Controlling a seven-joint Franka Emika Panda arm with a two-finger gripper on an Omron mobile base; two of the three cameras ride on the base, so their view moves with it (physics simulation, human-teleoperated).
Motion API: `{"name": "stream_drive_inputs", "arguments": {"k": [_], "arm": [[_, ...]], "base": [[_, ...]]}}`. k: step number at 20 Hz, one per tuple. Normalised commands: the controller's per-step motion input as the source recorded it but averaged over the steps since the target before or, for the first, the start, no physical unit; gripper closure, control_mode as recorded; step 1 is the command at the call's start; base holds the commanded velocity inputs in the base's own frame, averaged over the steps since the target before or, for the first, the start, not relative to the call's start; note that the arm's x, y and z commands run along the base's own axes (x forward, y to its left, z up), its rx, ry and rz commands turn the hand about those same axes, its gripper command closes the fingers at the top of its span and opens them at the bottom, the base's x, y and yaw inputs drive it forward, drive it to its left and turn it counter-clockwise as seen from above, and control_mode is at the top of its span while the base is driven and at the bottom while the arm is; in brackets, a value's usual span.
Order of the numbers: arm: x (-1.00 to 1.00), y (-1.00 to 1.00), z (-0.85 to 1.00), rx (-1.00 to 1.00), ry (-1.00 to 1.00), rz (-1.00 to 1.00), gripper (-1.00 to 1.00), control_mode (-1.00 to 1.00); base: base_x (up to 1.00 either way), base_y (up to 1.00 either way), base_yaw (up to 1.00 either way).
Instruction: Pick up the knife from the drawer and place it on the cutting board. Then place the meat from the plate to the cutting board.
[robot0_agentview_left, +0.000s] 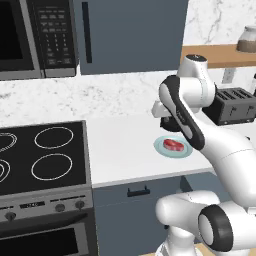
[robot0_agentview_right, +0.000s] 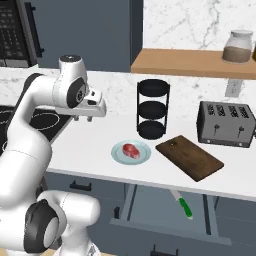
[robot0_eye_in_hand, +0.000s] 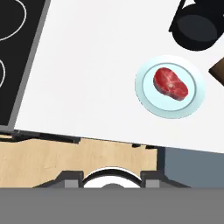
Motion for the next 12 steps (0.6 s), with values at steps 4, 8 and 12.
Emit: {"name": "stream_drive_inputs", "arguments": {"k": [4,8,12], "arm": [[0.00,0.00,0.00,0.00,0.00,0.00,-1.00,1.00],[0.00,0.00,0.00,0.00,0.00,0.00,-1.00,1.00],[0.00,0.00,0.00,0.00,0.00,0.00,-1.00,1.00]], "base": [[0.00,0.00,0.00],[-0.14,0.06,-0.15],[-0.28,0.25,-0.35]]}}
